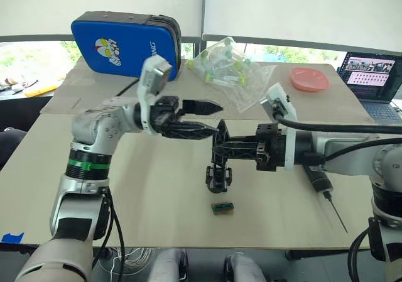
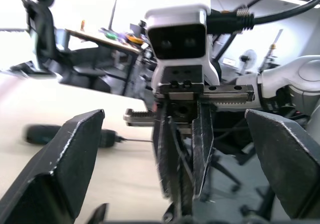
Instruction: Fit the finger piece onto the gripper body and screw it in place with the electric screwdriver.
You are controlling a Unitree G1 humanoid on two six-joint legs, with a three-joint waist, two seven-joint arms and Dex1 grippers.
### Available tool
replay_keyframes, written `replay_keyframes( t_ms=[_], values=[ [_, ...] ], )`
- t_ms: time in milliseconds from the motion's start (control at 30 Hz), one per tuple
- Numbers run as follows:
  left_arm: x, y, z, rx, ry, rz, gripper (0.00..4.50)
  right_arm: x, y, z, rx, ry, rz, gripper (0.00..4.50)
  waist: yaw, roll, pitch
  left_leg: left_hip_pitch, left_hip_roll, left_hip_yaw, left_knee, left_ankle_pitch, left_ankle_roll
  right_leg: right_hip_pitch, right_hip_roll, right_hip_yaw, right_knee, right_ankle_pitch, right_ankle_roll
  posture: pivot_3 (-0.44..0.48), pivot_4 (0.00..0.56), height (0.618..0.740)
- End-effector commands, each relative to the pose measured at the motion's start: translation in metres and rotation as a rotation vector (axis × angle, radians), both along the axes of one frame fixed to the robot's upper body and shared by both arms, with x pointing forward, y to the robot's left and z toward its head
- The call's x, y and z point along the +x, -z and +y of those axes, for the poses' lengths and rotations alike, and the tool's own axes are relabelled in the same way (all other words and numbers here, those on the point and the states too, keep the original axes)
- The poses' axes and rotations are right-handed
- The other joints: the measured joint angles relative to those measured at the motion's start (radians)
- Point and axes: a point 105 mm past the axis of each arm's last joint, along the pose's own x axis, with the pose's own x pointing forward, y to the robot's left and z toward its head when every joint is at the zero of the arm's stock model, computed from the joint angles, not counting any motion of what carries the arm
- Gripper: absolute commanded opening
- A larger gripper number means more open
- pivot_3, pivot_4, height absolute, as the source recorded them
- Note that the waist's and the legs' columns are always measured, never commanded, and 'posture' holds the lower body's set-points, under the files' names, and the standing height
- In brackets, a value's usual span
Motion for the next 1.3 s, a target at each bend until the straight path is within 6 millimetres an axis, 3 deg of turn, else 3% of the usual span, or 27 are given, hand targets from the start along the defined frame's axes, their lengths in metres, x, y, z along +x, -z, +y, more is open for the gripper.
replay_keyframes(
  t_ms=[33, 133, 233, 467, 600, 900, 1133, 1300],
  values=[
    [0.013, 0.017, 0.03, 0.099, -0.119, -0.192, 4.5, 0.002, -0.012, -0.018, 0.042, 0.066, -0.082, 0.39, 0.0, 0.0, 0.0, 0.0, 0.0, 0.0, 0.0, 0.0, 0.0, 0.0, 0.0, 0.0, -0.001, 0.0, 0.0, 0.0, 0.15, 0.74],
    [0.018, 0.046, 0.048, 0.209, -0.159, -0.219, 4.5, 0.001, -0.011, -0.026, 0.056, 0.079, -0.152, 0.39, 0.0, 0.0, 0.0, 0.0, 0.0, 0.001, 0.0, -0.001, 0.001, 0.0, -0.001, 0.0, -0.001, 0.0, 0.0, 0.0, 0.15, 0.74],
    [0.018, 0.089, 0.06, 0.366, -0.171, -0.262, 4.5, -0.018, -0.019, -0.026, 0.209, -0.051, -0.288, 0.39, 0.002, 0.0, 0.0, 0.0, 0.0, 0.001, 0.0, -0.001, 0.001, 0.0, -0.001, 0.0, -0.002, 0.0, 0.0, 0.0, 0.15, 0.74],
    [0.017, 0.146, 0.052, 0.376, -0.241, -0.2, 4.5, -0.019, 0.004, -0.034, 0.21, -0.131, -0.457, 0.39, 0.005, 0.0, 0.0, -0.004, 0.001, 0.001, 0.009, -0.004, 0.005, -0.001, -0.001, 0.0, -0.002, 0.001, 0.002, 0.0, 0.15, 0.74],
    [0.016, 0.166, 0.039, 0.376, -0.258, -0.21, 4.5, -0.017, 0.018, -0.034, 0.145, -0.163, -0.51, 0.39, 0.002, 0.0, 0.0, -0.003, 0.002, 0.0, 0.012, -0.007, 0.002, -0.002, -0.001, -0.001, -0.002, 0.001, 0.002, 0.0, 0.15, 0.74],
    [0.007, 0.187, -0.016, 0.343, -0.224, -0.232, 4.5, -0.017, 0.028, -0.035, 0.151, -0.179, -0.509, 0.39, 0.005, 0.0, 0.0, -0.004, 0.001, 0.0, 0.013, -0.007, 0.006, -0.001, -0.004, -0.002, -0.002, 0.001, 0.002, 0.0, 0.15, 0.74],
    [0.009, 0.189, -0.044, 0.316, -0.247, -0.214, 4.5, -0.021, 0.037, -0.032, 0.123, -0.192, -0.5, 0.39, 0.006, 0.0, 0.0, -0.003, 0.001, 0.0, 0.013, -0.007, 0.006, -0.002, -0.004, -0.002, -0.002, 0.001, 0.002, 0.0, 0.15, 0.74],
    [0.01, 0.19, -0.052, 0.318, -0.252, -0.212, 4.5, -0.022, 0.039, -0.032, 0.111, -0.189, -0.504, 0.39, 0.005, 0.0, 0.0, -0.003, 0.001, 0.0, 0.013, -0.007, 0.006, -0.001, -0.004, -0.002, -0.001, 0.001, 0.002, 0.0, 0.15, 0.74]
  ],
)
